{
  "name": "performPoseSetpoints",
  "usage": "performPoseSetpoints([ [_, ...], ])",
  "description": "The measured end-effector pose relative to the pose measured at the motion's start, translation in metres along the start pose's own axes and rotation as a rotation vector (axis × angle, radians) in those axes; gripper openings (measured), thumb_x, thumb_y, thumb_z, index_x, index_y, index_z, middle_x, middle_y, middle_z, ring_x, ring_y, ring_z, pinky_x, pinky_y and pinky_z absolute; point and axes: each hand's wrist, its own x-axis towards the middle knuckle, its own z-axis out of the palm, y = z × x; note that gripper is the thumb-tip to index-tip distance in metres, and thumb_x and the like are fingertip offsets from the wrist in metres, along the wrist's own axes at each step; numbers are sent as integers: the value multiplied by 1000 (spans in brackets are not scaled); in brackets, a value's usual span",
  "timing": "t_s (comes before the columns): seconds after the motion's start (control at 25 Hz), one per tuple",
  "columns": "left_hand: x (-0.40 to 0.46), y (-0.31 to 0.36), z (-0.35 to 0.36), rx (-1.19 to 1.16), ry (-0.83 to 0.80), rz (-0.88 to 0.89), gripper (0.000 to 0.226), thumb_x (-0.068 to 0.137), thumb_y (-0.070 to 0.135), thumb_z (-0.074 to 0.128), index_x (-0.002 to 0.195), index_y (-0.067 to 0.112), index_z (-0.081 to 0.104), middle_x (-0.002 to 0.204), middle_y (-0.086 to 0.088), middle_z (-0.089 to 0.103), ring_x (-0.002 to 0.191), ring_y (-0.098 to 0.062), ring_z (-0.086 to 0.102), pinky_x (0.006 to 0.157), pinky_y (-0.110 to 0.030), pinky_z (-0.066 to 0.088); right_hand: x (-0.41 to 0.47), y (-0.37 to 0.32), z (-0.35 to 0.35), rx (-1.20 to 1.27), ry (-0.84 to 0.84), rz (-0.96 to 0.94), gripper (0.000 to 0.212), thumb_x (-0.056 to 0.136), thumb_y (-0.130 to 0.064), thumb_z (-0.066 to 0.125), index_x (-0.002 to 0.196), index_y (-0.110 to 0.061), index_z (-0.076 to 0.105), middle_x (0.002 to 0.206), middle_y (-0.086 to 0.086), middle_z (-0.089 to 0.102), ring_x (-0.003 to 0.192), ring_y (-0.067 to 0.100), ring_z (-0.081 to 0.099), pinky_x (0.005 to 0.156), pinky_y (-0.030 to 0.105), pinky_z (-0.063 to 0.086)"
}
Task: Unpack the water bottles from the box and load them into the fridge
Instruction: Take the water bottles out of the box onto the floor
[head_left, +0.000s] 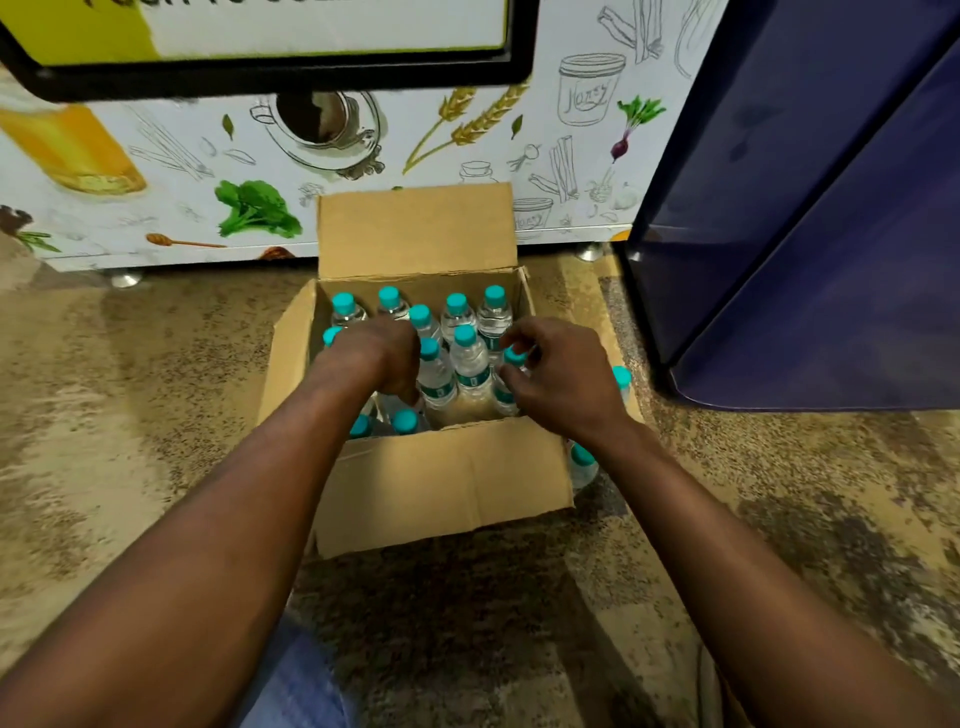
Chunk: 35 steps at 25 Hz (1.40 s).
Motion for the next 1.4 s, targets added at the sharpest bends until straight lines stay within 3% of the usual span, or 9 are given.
performPoseSetpoints([
  [0.12, -6, 4, 7, 28, 27, 20, 55, 74, 35, 85, 123, 21, 64, 124, -4, 63, 114, -24, 59, 95, -41, 53, 27, 3, 25, -369, -190, 43, 51, 85, -27, 71, 133, -22, 56, 126, 11, 60, 116, 29, 54, 87, 36, 48],
  [0.28, -9, 21, 8, -51, 140, 98, 53, 78, 36, 82, 125, 22, 61, 125, -5, 62, 114, -24, 59, 93, -40, 53, 38, 9, 39, -622, -308, -18, 47, 87, -25, 71, 131, -19, 56, 128, 13, 60, 123, 34, 47, 95, 44, 44],
  [0.48, 0, 27, 8, -91, 266, 163, 71, 81, 34, 79, 143, 24, 48, 139, -6, 53, 130, -28, 50, 100, -43, 48, 33, 15, 36, -536, -230, -48, 39, 87, -18, 70, 125, -17, 62, 120, 12, 65, 116, 33, 52, 90, 43, 46],
  [0.56, 5, 32, 14, -84, 291, 217, 65, 85, 33, 75, 143, 23, 48, 139, -6, 52, 130, -28, 47, 101, -43, 46, 31, 18, 28, -418, -194, -12, 37, 86, -22, 71, 121, -19, 65, 116, 10, 65, 110, 32, 56, 85, 41, 49],
  [0.72, 14, 43, 23, -76, 353, 287, 55, 93, 27, 64, 145, 26, 46, 142, -7, 48, 130, -28, 45, 102, -46, 47, 33, 15, -11, -138, 28, 77, 22, 90, -31, 71, 108, -19, 69, 105, 3, 65, 91, 18, 56, 78, 32, 46],
  [0.96, 25, 45, 33, -84, 305, 225, 65, 90, 23, 70, 148, 26, 41, 150, -6, 43, 138, -28, 41, 113, -51, 36, 53, 30, -86, 6, 397, 89, 20, 92, -31, 66, 109, -21, 67, 106, 2, 61, 93, 15, 55, 83, 31, 44],
  [1.12, 29, 52, 29, -185, 341, 224, 55, 87, 10, 72, 137, 22, 53, 138, -9, 54, 126, -27, 52, 105, -44, 46, 71, 54, -80, -96, 295, 157, 23, 95, -27, 64, 116, -19, 63, 116, 6, 55, 97, 14, 48, 84, 29, 38],
  [1.28, 30, 58, 28, -235, 343, 206, 55, 85, 5, 73, 134, 20, 55, 134, -11, 57, 123, -28, 55, 102, -41, 49, 80, 77, -45, -163, 103, 200, 26, 94, -25, 66, 119, -16, 62, 121, 10, 55, 108, 28, 56, 91, 40, 48],
  [1.4, 29, 61, 25, -187, 354, 198, 52, 85, 7, 74, 132, 20, 57, 132, -10, 59, 121, -27, 56, 102, -41, 49, 82, 90, -21, -172, 53, 234, 26, 94, -22, 67, 119, -14, 64, 123, 12, 55, 109, 30, 56, 89, 35, 47],
])
